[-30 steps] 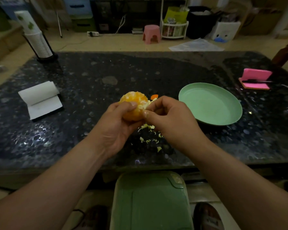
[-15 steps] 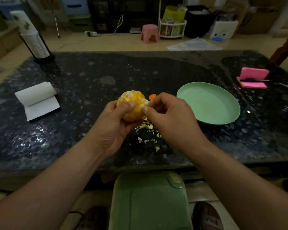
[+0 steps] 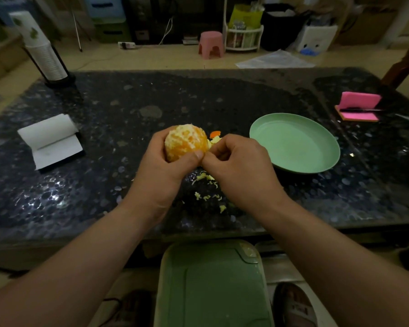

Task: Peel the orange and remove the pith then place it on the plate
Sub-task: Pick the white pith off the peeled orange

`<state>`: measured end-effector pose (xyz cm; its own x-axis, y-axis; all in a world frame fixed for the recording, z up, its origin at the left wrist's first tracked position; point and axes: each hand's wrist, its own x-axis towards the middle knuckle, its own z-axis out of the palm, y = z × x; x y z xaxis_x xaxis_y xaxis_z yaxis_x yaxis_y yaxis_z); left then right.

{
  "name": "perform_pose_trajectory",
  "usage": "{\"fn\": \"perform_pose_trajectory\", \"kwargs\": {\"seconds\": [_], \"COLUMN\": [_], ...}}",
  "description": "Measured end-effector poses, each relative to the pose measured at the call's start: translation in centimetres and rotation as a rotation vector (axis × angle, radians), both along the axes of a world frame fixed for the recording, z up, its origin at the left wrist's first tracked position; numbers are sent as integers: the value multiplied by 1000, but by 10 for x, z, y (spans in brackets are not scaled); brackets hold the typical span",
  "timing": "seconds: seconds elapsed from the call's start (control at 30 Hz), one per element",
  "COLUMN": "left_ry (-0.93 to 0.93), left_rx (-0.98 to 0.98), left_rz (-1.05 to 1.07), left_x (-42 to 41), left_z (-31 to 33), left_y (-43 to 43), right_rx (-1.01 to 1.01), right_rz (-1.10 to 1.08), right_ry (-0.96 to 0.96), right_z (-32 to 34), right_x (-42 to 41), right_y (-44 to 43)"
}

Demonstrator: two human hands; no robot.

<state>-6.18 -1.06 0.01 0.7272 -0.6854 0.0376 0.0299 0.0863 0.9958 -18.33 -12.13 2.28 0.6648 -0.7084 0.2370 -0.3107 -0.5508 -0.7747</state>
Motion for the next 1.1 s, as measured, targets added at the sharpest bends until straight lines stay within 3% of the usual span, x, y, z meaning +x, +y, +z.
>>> {"fn": "perform_pose_trajectory", "kwargs": {"seconds": [0.37, 0.5, 0.63, 0.73, 0.97, 1.1], "left_ry": [65, 201, 204, 129, -281, -320], "left_rx": [-29, -72, -90, -87, 38, 44], "left_rz": [7, 2, 2, 12, 132, 190], "left_x": [-4, -2, -3, -4, -9, -14], "left_z": [2, 6, 8, 7, 2, 2], "left_y": [-1, -2, -2, -1, 3, 2], "right_rx": [-24, 93, 142, 115, 63, 60], "right_rz": [-1, 73, 111, 92, 8, -30], "right_ry": [-35, -60, -51, -47, -16, -47], "right_z": [2, 5, 7, 7, 2, 2], "right_x": [-3, -7, -8, -7, -1, 1], "right_y": [0, -7, -7, -5, 1, 3]}}
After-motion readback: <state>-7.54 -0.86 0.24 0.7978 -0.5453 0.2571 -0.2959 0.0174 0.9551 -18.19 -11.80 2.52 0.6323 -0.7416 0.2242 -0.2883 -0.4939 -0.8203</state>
